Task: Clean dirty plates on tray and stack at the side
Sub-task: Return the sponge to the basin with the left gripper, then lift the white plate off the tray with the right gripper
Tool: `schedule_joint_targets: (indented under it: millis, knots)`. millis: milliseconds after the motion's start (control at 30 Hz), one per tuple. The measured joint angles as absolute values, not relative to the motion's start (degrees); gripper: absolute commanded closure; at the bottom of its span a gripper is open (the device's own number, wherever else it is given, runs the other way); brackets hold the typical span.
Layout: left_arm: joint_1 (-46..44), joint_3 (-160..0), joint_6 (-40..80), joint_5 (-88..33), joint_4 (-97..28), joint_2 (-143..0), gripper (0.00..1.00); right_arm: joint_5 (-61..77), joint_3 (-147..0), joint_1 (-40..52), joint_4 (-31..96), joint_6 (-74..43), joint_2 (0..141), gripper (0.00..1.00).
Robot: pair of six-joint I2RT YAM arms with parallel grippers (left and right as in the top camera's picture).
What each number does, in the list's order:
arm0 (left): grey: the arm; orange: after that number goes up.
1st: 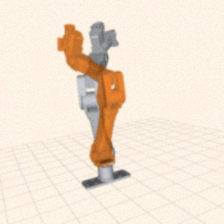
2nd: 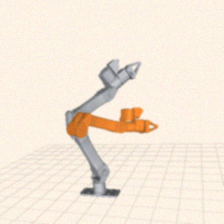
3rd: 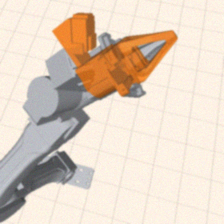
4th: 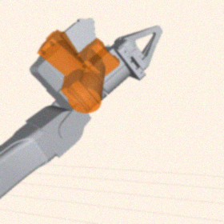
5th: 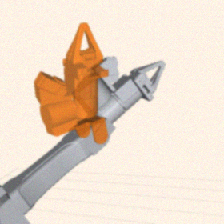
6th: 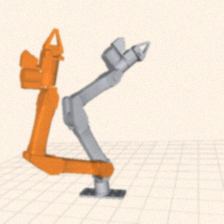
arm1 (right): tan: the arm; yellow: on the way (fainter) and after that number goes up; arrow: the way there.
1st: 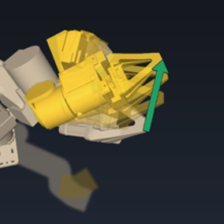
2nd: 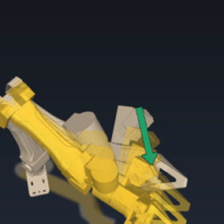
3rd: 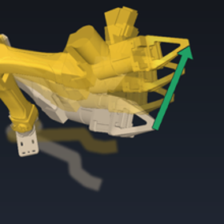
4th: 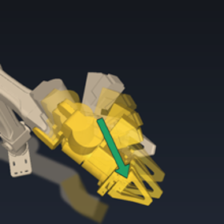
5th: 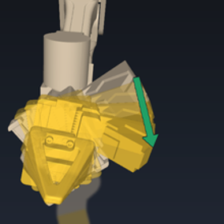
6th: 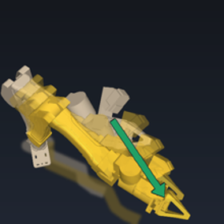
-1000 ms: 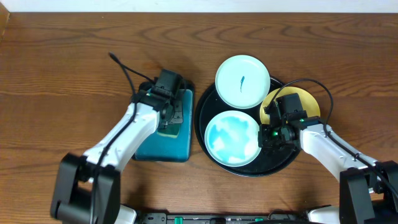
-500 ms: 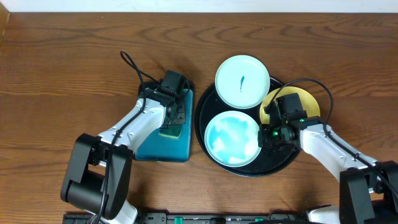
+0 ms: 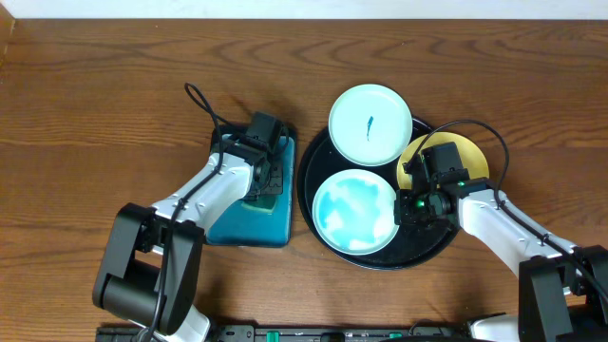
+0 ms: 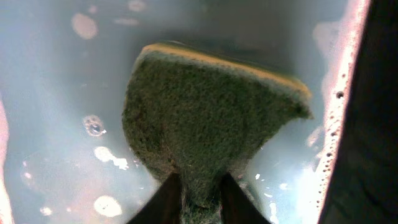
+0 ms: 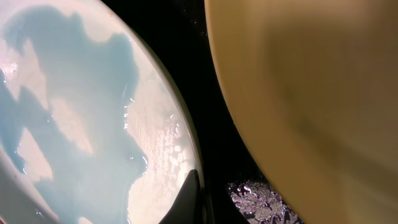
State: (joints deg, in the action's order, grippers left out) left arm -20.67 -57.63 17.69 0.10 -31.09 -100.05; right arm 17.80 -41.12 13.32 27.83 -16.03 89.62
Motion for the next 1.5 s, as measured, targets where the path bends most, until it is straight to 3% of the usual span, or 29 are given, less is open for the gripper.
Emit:
schedule_joint_targets:
  millis: [500, 1033, 1500]
  knots:
    - [-20.7, -57.6, 17.7, -0.1, -30.4, -100.6, 0.92, 16.7, -41.1, 13.3, 28.1, -15.6, 84.9, 0.99]
    - [-20.7, -57.5, 17.7, -0.1, -30.3, -100.6, 0.93, -1.2, -41.1, 13.7, 29.8, -13.9, 67.8, 0.99]
    - [-20.7, -57.4, 17.7, -0.1, -29.9, -100.6, 0.92, -28.8, -42.0, 34.7, 28.0, -8.6, 66.8, 0.99]
